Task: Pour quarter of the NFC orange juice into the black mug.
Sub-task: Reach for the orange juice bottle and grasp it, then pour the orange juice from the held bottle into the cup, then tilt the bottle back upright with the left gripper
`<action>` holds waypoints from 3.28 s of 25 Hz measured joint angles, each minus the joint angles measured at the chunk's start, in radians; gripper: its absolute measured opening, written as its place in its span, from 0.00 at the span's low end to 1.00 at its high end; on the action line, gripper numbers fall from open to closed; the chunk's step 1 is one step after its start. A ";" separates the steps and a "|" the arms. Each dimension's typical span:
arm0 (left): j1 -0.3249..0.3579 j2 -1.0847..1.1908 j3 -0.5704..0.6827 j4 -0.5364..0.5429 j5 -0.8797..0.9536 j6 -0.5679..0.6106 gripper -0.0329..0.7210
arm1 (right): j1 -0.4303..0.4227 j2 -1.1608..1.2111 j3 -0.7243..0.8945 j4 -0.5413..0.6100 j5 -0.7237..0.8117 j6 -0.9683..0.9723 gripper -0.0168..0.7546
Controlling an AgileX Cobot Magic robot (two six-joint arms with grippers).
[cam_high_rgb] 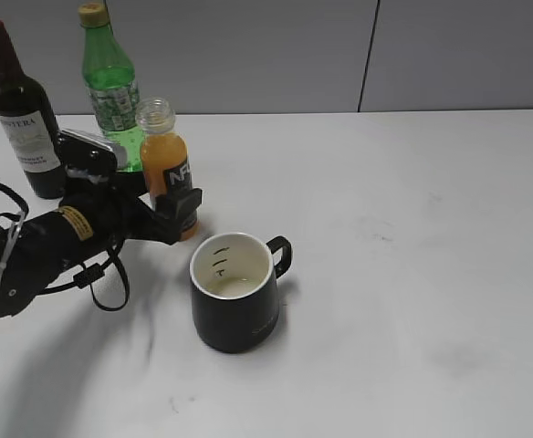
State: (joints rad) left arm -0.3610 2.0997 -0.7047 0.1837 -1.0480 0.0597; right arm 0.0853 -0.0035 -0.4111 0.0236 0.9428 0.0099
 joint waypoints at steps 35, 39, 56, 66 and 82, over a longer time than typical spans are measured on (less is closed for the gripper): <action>0.000 0.103 -0.146 0.041 -0.002 0.045 0.67 | 0.000 0.000 0.000 0.000 0.000 0.000 0.79; 0.000 0.103 -0.146 0.041 -0.003 0.054 0.67 | 0.000 0.000 0.000 0.000 0.000 0.000 0.79; 0.008 0.023 -0.031 0.032 -0.093 0.070 0.67 | 0.000 0.000 0.000 0.000 0.000 0.000 0.79; 0.013 -0.088 0.089 0.030 -0.112 0.078 0.67 | 0.000 0.000 0.000 0.000 0.000 0.000 0.79; 0.013 -0.119 0.134 0.067 -0.117 0.189 0.67 | 0.000 0.000 0.000 0.000 0.001 0.000 0.79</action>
State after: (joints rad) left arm -0.3484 1.9804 -0.5702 0.2504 -1.1651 0.2485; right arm 0.0853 -0.0035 -0.4111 0.0236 0.9437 0.0099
